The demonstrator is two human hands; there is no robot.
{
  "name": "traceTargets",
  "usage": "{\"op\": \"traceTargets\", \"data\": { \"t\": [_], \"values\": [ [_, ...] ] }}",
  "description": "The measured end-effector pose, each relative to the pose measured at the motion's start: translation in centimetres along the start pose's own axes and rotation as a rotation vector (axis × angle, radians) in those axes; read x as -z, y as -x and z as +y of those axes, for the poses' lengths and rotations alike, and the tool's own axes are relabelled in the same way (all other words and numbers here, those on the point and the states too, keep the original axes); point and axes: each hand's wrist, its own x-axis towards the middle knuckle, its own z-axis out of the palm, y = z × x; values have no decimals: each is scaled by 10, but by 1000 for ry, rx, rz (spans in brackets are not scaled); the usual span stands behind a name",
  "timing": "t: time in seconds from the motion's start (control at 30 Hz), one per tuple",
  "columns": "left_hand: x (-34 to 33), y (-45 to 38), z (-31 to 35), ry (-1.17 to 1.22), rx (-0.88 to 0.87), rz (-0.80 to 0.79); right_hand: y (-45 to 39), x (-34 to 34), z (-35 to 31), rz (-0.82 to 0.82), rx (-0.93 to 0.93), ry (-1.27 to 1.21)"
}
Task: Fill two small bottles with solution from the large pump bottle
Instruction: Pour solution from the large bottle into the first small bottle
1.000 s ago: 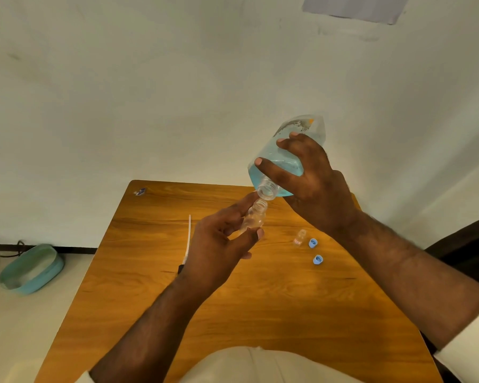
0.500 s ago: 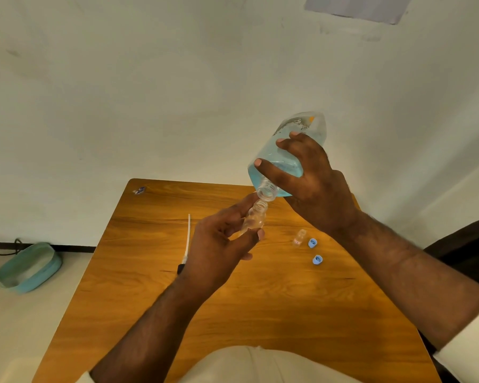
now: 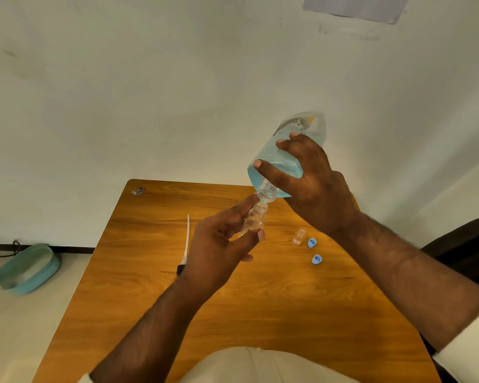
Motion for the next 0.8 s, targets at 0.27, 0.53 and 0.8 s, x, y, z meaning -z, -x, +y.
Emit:
{"op": "traceTargets", "data": {
  "t": [0.27, 0.53, 0.8],
  "values": [
    [-1, -1, -2, 2, -5, -7, 1, -1, 0, 4, -3, 4],
    [1, -1, -5, 24, -14, -13, 0, -1, -1, 5, 3, 1],
    [2, -1, -9, 41, -31, -12, 2, -3, -2, -3, 3, -3]
  ]
}}
